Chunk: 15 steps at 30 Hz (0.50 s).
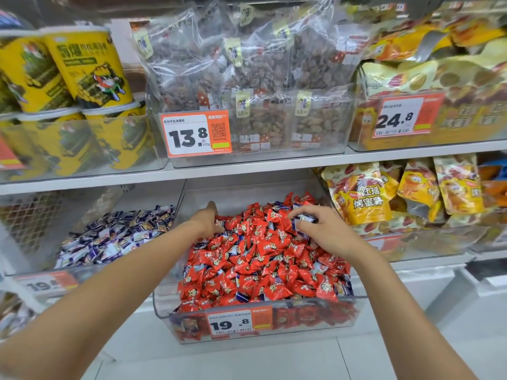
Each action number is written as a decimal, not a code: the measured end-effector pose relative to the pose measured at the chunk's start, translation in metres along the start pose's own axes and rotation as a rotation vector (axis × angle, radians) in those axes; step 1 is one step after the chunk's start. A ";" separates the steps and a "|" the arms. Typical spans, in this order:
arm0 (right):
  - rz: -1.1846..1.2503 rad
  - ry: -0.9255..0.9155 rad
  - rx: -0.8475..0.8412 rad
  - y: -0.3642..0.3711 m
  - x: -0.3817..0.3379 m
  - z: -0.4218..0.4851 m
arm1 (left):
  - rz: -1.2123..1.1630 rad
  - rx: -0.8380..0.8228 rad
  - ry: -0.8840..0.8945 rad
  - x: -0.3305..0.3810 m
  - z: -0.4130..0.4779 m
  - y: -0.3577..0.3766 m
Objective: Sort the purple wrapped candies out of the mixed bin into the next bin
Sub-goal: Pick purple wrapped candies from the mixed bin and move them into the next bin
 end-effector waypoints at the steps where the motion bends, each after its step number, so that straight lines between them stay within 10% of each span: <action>1: 0.005 -0.002 -0.002 0.000 0.000 0.001 | -0.052 0.031 0.009 0.001 -0.001 -0.003; 15: 0.048 -0.088 -0.080 0.031 -0.025 0.008 | -0.607 0.195 0.328 0.006 -0.090 -0.064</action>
Point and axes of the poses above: each hand's wrist, its own z-axis towards the middle knuckle, its own y-axis out of the palm, x = y × z, the point moved 3 cm from there along z, towards the middle knuckle, and after that the axes turned 10 degrees about y, right-handed, at the moved point
